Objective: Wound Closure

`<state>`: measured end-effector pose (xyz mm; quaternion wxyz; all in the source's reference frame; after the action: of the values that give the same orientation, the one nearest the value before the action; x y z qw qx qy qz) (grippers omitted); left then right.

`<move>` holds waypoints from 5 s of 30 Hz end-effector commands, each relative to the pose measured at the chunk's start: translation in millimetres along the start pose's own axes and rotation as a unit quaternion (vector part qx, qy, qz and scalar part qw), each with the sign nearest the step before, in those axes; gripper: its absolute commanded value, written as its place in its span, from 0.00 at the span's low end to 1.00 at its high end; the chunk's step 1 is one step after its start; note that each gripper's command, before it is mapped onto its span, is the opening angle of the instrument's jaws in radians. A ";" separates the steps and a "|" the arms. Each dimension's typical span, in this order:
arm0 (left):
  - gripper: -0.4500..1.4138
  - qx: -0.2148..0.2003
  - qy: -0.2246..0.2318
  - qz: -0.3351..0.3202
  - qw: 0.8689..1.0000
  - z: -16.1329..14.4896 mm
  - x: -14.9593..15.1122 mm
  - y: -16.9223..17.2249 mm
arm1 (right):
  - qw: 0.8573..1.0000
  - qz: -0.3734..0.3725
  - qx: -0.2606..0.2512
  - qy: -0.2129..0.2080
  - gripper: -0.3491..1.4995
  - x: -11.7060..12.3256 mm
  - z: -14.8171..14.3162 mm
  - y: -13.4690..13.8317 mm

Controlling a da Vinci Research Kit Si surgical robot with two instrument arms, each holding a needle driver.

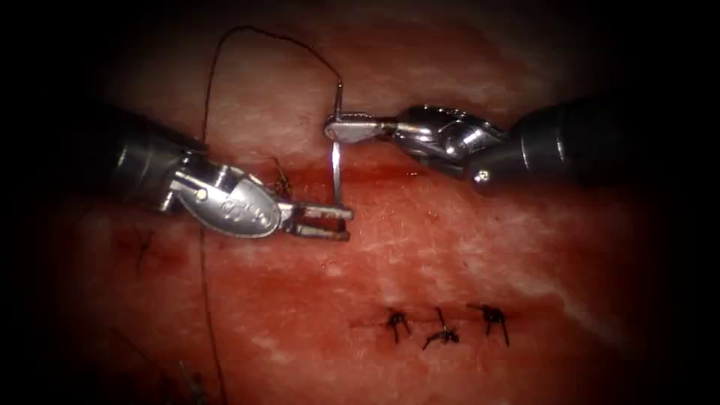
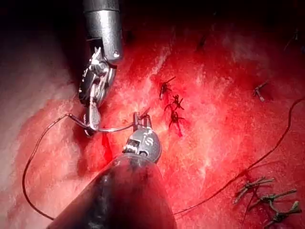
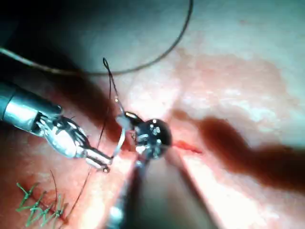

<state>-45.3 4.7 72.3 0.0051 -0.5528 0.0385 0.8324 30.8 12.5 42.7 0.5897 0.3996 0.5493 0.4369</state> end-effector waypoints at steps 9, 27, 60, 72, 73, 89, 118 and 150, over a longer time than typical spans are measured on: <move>0.00 -0.001 0.000 0.034 0.999 -0.5 -0.2 0.0 | 1.000 0.026 -0.012 -0.010 0.79 -1.4 0.7 0.4; 0.00 -0.005 0.007 0.117 0.993 -1.0 -0.3 0.2 | 0.993 0.115 0.032 0.021 0.71 -2.5 1.2 1.8; 0.79 -0.008 0.016 -0.003 1.000 -1.0 1.9 0.3 | 0.998 0.029 0.017 0.053 0.00 -1.8 1.4 2.7; 0.33 -0.024 -0.012 -0.195 0.980 -0.5 1.0 1.6 | 0.960 -0.275 0.027 0.053 0.00 0.5 1.1 4.5; 0.32 -0.024 -0.014 -0.202 0.979 -0.3 0.8 1.8 | 0.954 -0.294 0.025 0.054 0.00 0.6 1.1 4.4; 0.26 -0.026 -0.046 -0.241 0.969 2.5 -3.9 2.9 | 0.858 -0.509 -0.038 0.047 0.00 1.7 2.6 5.2; 0.25 -0.023 -0.076 -0.272 0.959 2.8 -9.4 3.6 | 0.747 -0.663 -0.015 0.052 0.00 0.6 5.0 5.2; 0.24 -0.027 -0.074 -0.274 0.959 2.0 -8.8 3.3 | 0.687 -0.726 -0.006 0.032 0.00 -1.5 5.1 6.0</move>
<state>-43.4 2.5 80.7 0.2204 -0.4792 -0.1366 0.8385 34.7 13.4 48.9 0.7073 -0.1462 0.6818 -0.1158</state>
